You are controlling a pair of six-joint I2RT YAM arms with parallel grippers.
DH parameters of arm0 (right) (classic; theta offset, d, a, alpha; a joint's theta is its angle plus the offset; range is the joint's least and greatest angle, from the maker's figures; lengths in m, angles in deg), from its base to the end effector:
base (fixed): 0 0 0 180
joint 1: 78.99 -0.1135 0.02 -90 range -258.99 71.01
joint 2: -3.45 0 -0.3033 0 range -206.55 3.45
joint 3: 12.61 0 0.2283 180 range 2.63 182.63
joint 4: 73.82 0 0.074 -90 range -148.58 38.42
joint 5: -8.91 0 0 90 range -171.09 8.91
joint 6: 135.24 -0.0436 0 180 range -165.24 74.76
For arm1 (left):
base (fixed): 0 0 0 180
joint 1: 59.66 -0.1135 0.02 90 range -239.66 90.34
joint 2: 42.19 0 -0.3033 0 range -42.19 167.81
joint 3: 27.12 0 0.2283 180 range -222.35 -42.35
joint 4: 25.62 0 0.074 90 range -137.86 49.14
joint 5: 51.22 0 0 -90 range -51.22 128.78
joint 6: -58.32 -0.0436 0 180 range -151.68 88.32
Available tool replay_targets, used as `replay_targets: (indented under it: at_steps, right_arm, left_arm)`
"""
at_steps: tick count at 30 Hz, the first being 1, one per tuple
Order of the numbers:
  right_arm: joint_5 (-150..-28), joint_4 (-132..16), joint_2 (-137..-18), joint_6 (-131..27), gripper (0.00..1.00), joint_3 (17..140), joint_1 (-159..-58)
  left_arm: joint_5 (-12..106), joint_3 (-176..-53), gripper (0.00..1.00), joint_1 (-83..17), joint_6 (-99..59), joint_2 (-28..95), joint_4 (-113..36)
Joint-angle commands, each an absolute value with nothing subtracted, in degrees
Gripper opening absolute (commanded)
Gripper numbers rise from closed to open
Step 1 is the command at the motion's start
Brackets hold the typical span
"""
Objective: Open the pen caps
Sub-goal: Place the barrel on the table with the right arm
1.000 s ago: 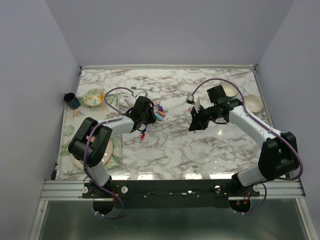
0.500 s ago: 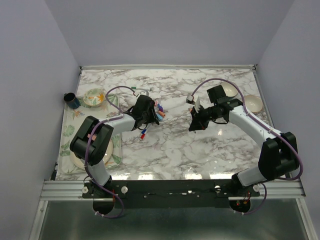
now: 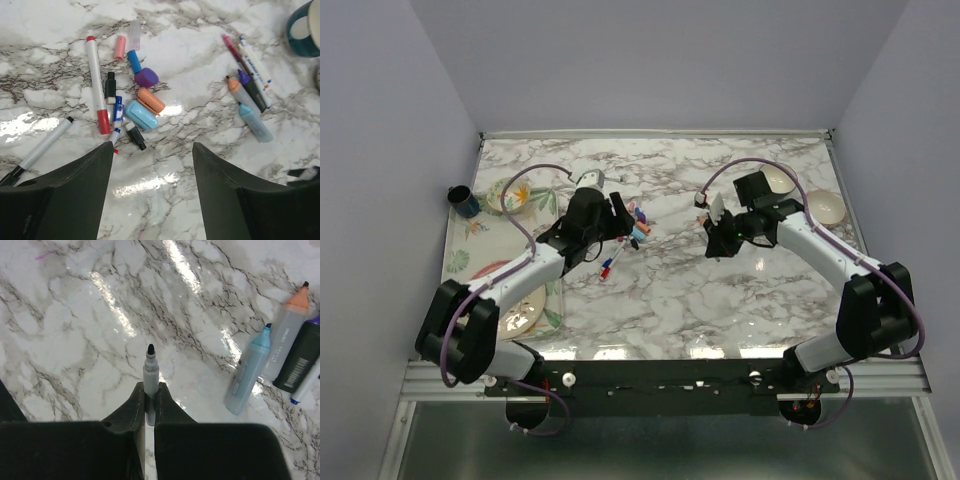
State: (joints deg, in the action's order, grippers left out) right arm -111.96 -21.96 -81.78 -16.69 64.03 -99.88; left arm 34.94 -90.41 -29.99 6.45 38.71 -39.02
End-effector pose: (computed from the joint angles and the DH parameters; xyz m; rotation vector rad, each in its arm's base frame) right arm 0.2494 0.1191 0.2847 -1.2212 2.2136 0.6502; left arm 0.2537 -0.1412 0.2834 -0.2016 2.1668 -0.6259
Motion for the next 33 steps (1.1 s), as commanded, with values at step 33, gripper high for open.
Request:
replay_targets:
  at_steps: [33]
  right_arm:
    - [-84.17,-27.9,-95.16,-15.54,0.25,62.04,-103.69]
  left_arm:
    - [30.26,-60.64,0.94,-31.8,14.2,-6.07,-45.96]
